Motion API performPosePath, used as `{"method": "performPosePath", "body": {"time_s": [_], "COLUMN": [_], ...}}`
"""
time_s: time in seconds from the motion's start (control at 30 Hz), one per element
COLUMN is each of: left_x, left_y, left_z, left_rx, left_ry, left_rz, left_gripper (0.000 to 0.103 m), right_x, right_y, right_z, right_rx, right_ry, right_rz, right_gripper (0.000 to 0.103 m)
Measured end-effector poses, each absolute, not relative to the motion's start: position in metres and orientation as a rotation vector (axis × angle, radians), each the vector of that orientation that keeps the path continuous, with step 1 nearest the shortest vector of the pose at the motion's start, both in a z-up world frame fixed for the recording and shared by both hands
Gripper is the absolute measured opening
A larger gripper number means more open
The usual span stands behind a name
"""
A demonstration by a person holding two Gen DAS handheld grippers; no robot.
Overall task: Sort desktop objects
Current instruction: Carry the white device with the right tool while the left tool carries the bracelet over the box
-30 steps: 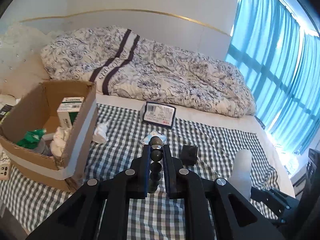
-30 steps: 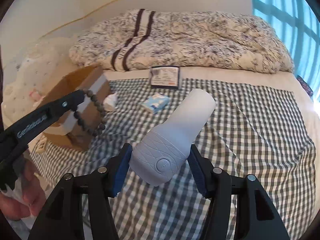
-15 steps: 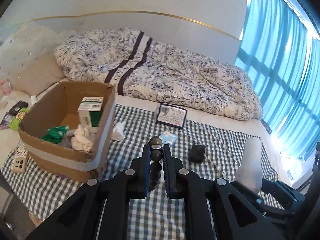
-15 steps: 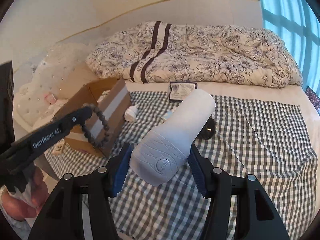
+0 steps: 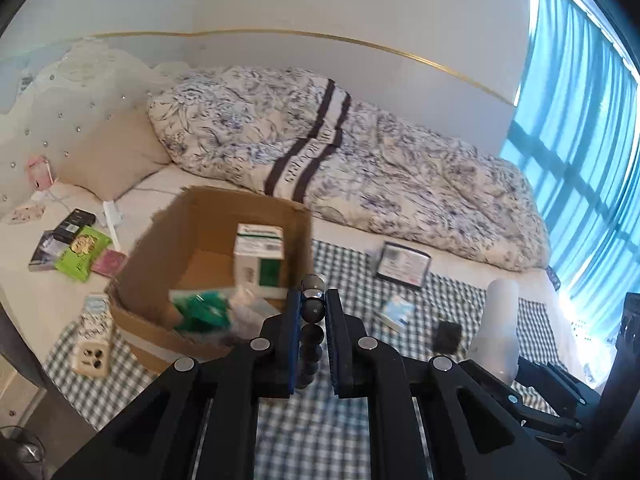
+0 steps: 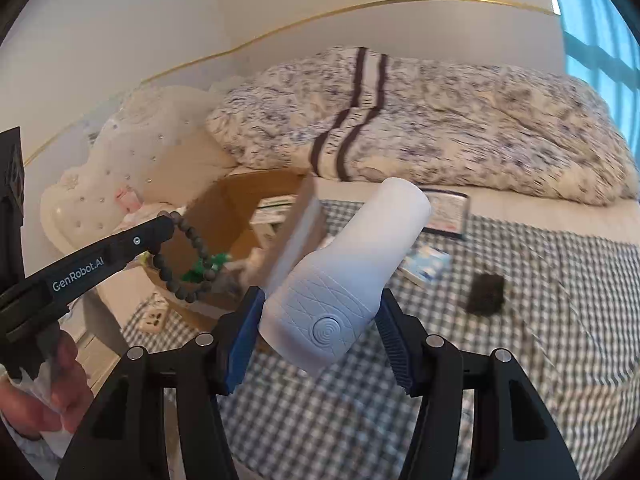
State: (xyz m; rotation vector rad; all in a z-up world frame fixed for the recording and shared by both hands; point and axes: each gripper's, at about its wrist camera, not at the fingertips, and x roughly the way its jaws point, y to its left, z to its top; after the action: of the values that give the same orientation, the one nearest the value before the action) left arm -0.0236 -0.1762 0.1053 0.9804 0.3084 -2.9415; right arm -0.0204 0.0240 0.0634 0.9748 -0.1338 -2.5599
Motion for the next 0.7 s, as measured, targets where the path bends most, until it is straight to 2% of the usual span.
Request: {"method": "performPosePath", "body": {"time_s": [0.3, 0.7], "left_x": [-0.067, -0.108], "left_y": [-0.243, -0.265], "left_z": [0.088, 0.058], "left_rx": [1.009, 1.078], "left_ry": [0.401, 0.409], "left_rz": [-2.848, -2.777], "left_gripper": [0.012, 0.012], "right_x": [-0.074, -0.127], "right_y": [-0.063, -0.11], "right_z": [0.063, 0.021], "right_rx": [0.956, 1.082], "right_ry": [-0.018, 0.053], "right_rz": [-2.441, -2.306], "right_gripper": [0.057, 0.057]}}
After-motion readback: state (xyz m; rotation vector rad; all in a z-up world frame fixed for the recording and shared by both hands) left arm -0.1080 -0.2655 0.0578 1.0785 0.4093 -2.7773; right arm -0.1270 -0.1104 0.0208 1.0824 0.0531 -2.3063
